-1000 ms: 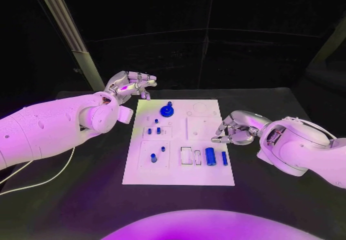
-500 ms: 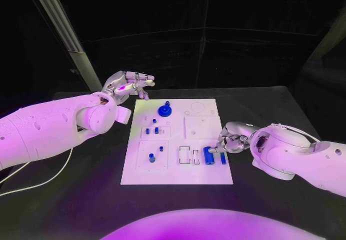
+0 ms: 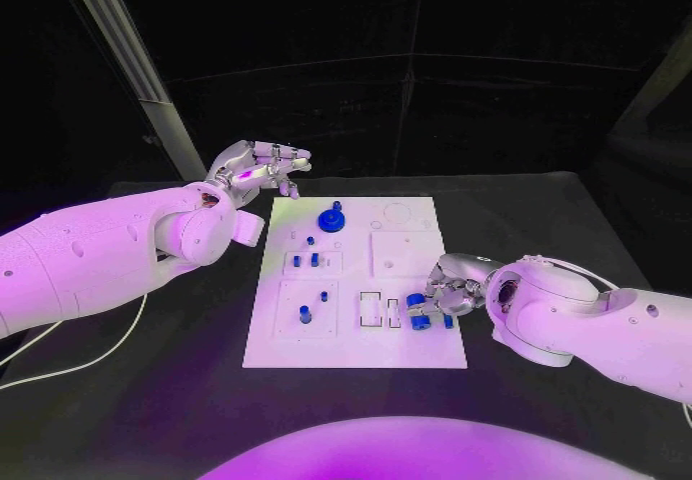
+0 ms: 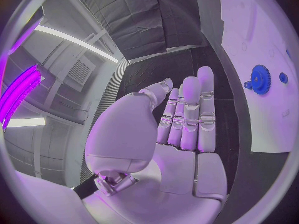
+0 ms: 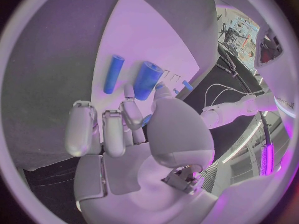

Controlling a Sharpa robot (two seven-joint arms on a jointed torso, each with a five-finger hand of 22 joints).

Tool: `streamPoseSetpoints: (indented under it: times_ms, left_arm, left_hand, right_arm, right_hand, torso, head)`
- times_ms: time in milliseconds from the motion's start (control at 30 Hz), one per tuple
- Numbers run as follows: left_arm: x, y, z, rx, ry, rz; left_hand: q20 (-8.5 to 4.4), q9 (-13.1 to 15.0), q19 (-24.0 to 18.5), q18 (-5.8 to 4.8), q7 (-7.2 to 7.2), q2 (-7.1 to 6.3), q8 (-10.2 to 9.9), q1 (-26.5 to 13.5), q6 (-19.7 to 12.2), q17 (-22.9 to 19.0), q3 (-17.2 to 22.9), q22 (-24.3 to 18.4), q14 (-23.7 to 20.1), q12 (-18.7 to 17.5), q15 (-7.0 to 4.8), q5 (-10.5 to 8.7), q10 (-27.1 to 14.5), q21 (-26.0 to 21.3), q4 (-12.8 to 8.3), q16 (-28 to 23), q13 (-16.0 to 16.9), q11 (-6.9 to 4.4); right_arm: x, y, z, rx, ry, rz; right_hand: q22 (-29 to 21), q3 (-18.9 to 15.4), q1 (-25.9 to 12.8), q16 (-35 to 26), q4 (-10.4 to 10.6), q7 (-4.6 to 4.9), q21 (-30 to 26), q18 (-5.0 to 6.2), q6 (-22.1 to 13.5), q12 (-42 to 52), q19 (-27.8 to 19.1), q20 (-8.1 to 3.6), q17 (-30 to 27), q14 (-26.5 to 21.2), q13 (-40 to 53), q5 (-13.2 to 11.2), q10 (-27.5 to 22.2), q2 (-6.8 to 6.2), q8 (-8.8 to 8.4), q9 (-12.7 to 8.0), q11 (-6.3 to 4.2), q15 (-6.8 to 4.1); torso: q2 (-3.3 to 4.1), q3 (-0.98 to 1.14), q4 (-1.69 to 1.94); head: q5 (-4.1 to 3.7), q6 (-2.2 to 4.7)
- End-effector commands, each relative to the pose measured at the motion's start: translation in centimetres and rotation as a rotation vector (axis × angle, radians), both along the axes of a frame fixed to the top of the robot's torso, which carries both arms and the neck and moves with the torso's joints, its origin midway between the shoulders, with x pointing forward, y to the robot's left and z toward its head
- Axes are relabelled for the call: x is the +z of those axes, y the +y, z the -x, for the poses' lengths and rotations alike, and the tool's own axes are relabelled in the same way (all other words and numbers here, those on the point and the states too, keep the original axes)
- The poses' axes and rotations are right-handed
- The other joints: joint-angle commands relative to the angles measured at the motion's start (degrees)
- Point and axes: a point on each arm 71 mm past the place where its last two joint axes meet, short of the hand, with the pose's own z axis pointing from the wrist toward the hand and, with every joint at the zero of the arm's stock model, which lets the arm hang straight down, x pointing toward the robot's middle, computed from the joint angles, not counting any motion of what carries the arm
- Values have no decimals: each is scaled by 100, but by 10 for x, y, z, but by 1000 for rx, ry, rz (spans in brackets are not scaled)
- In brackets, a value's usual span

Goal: Assemble the parts on the task board

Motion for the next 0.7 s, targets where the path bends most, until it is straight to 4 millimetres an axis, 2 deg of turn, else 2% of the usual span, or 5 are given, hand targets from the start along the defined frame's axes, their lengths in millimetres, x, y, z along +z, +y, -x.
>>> streamPoseSetpoints:
  times_ms: [33,300,467,567,700]
  left_arm:
    - [2,0,0,-4,-5,7]
    - [1,1,0,-4,-4,7]
    - [1,2,0,-3,-3,7]
    - [1,2,0,-2,-3,7]
    - [1,2,0,-2,-3,6]
  left_hand:
    - [-7,0,-11,36,14,9,22,65,20,-5,-11,-7,-36,18,7,22,-48,-32,-27,-26,-1,-1]
    - [-7,0,-11,36,14,9,22,65,20,-5,-11,-7,-36,18,7,22,-48,-32,-27,-26,-1,-1]
    - [-7,0,-11,36,14,9,22,65,20,-5,-11,-7,-36,18,7,22,-48,-32,-27,-26,-1,-1]
    - [-7,0,-7,36,12,12,30,66,21,-12,-12,-15,-37,32,6,22,-51,-42,-26,-26,-2,-3]
    - [-7,0,-7,36,12,12,30,66,21,-12,-12,-15,-37,32,6,22,-51,-42,-26,-26,-2,-3]
  right_arm:
    - [-5,3,2,25,11,28]
    - [-8,6,0,31,-6,57]
    - [-8,4,-1,17,-25,64]
    - [-7,4,0,-11,-13,29]
    - [-3,4,5,-44,4,-25]
  right_hand:
    - [22,-33,18,41,1,-11,22,-92,-28,62,48,6,143,370,57,16,65,56,36,8,-4,-25]
    - [61,-23,378,99,-67,-21,46,-97,-53,165,52,3,244,377,219,353,76,177,132,99,-14,-31]
    - [98,188,962,130,-333,-50,66,-102,-1,201,60,-17,304,382,295,1007,84,408,213,173,-47,-58]
    - [101,294,1120,131,-375,-87,67,-101,68,132,58,-44,308,378,265,1664,46,499,263,232,-82,-85]
    - [116,299,1095,139,-337,-100,75,-105,100,107,63,-52,327,381,255,1766,42,505,283,264,-91,-92]
  torso:
    - [2,-2,-4]
    - [-1,-3,-2]
    - [-3,-4,-5]
    - [-7,-1,-12]
    - [-6,-3,-12]
  head:
    - [-3,2]
    - [16,-4]
    - [20,-7]
    - [30,2]
    - [18,6]
